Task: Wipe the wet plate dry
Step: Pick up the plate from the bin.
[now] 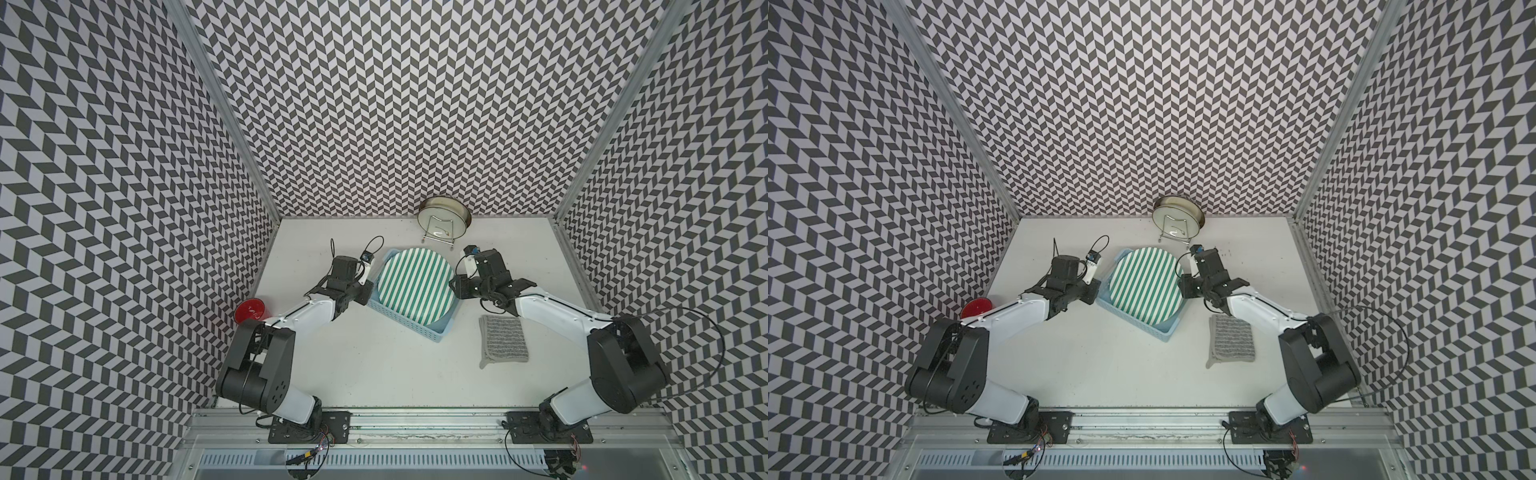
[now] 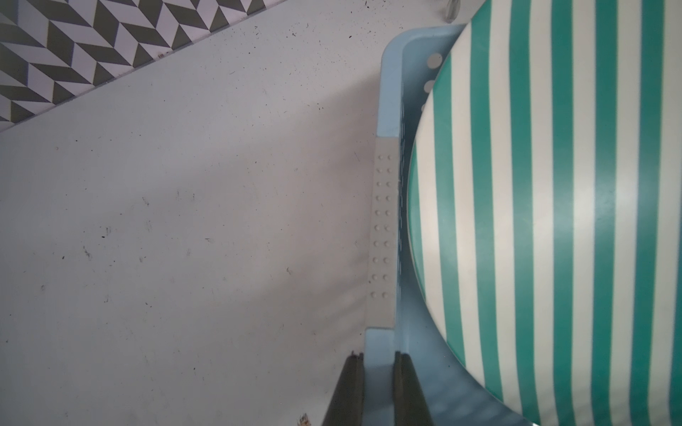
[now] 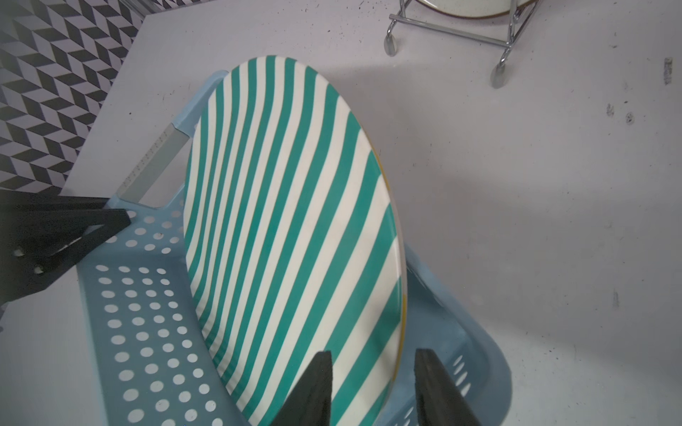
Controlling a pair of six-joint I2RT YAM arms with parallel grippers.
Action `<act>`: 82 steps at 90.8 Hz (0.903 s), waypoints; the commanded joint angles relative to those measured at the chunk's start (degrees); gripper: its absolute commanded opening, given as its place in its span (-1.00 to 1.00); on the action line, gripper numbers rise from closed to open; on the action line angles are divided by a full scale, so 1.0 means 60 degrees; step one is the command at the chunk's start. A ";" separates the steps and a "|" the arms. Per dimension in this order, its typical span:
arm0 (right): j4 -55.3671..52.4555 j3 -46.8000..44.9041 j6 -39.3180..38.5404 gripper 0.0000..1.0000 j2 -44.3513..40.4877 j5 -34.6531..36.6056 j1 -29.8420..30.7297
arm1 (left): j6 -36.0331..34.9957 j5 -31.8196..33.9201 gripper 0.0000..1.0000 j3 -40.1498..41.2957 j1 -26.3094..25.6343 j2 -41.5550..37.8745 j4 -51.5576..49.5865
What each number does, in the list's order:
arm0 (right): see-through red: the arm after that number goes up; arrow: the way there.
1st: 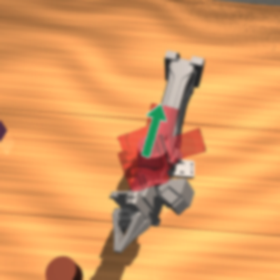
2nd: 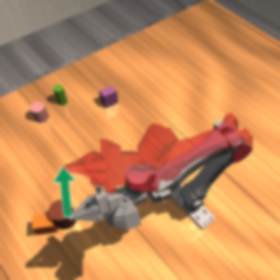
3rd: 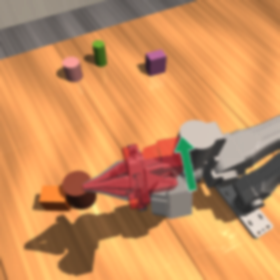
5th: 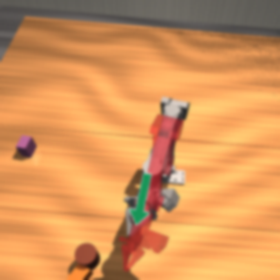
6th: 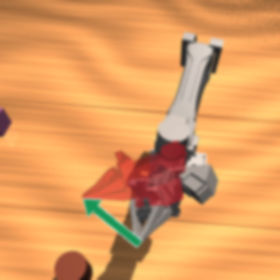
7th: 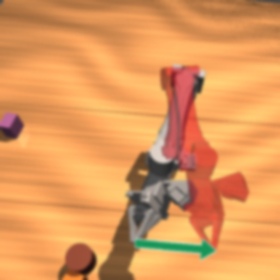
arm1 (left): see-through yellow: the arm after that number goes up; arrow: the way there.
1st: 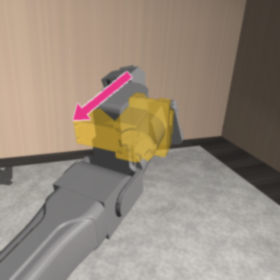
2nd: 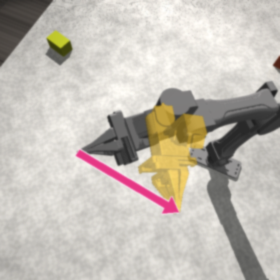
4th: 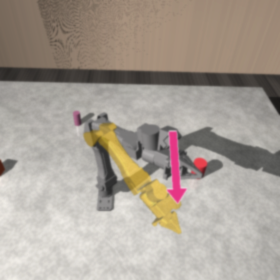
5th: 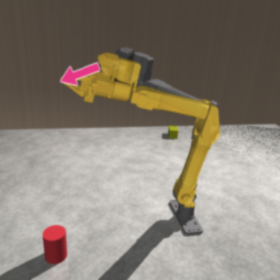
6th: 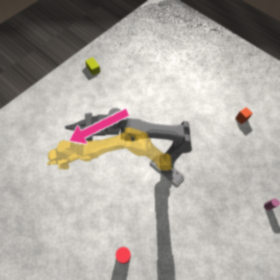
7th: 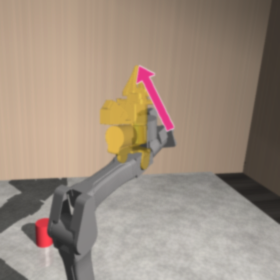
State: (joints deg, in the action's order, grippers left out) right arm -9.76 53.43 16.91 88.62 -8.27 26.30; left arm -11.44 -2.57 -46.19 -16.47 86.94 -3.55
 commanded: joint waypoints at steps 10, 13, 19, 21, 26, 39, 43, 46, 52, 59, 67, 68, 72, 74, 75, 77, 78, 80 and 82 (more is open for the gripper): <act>0.0524 0.0088 0.0003 -0.19 0.0321 -0.0422 0.0039 | 0.0032 0.0750 -1.00 0.0284 0.0167 0.0517 -0.0645; 0.0566 0.0058 0.0034 -0.19 0.0313 -0.0507 0.0047 | 0.0032 0.0761 -1.00 0.0276 0.0167 0.0521 -0.0630; 0.0645 0.0012 0.0063 -0.21 0.0222 -0.0647 0.0040 | 0.0039 0.0770 -1.00 0.0275 0.0167 0.0519 -0.0640; 0.0660 -0.0003 0.0074 -0.23 0.0173 -0.0691 0.0047 | 0.0034 0.0774 -1.00 0.0273 0.0167 0.0513 -0.0635; 0.0708 -0.0038 0.0087 -0.25 0.0053 -0.0819 0.0045 | 0.0036 0.0775 -1.00 0.0281 0.0167 0.0522 -0.0649; 0.0809 -0.0094 0.0224 -0.30 -0.0227 -0.1286 0.0047 | 0.0033 0.0768 -1.00 0.0258 0.0167 0.0538 -0.0649; 0.0854 -0.0114 0.0276 -0.31 -0.0272 -0.1499 0.0059 | 0.0039 0.0774 -1.00 0.0259 0.0167 0.0539 -0.0652; 0.0895 -0.0116 0.0330 -0.31 -0.0281 -0.1614 0.0060 | 0.0033 0.0777 -1.00 0.0258 0.0167 0.0542 -0.0653; 0.0969 -0.0130 0.0404 -0.32 -0.0306 -0.1875 0.0093 | 0.0036 0.0774 -1.00 0.0265 0.0167 0.0525 -0.0653; 0.0995 -0.0118 0.0467 -0.33 -0.0349 -0.1985 0.0200 | 0.0032 0.0776 -1.00 0.0265 0.0167 0.0532 -0.0653; 0.1019 -0.0076 0.0543 -0.35 -0.0430 -0.2086 0.0302 | 0.0047 0.0772 -1.00 0.0267 0.0167 0.0515 -0.0632; 0.1030 -0.0074 0.0555 -0.35 -0.0444 -0.2119 0.0303 | 0.0039 0.0776 -1.00 0.0263 0.0167 0.0527 -0.0635; 0.1060 -0.0061 0.0579 -0.35 -0.0489 -0.2214 0.0348 | 0.0032 0.0782 -1.00 0.0258 0.0167 0.0531 -0.0635; 0.1071 -0.0047 0.0591 -0.35 -0.0510 -0.2270 0.0359 | 0.0043 0.0773 -1.00 0.0247 0.0167 0.0527 -0.0630; 0.1078 -0.0045 0.0593 -0.35 -0.0521 -0.2298 0.0368 | 0.0045 0.0776 -1.00 0.0245 0.0167 0.0533 -0.0642; 0.1090 -0.0043 0.0595 -0.35 -0.0533 -0.2375 0.0385 | 0.0046 0.0779 -1.00 0.0251 0.0167 0.0527 -0.0643; 0.1102 -0.0036 0.0588 -0.35 -0.0532 -0.2402 0.0396 | 0.0046 0.0779 -1.00 0.0254 0.0167 0.0534 -0.0641; 0.1129 -0.0030 0.0582 -0.35 -0.0554 -0.2489 0.0411 | 0.0047 0.0776 -1.00 0.0261 0.0167 0.0538 -0.0643; 0.1147 -0.0021 0.0585 -0.35 -0.0555 -0.2576 0.0433 | 0.0047 0.0782 -1.00 0.0258 0.0167 0.0536 -0.0651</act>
State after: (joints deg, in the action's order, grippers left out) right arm -7.18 53.30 19.75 87.55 -16.27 26.63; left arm -11.03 -1.39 -46.19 -16.23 87.02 -3.25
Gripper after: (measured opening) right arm 0.326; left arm 0.113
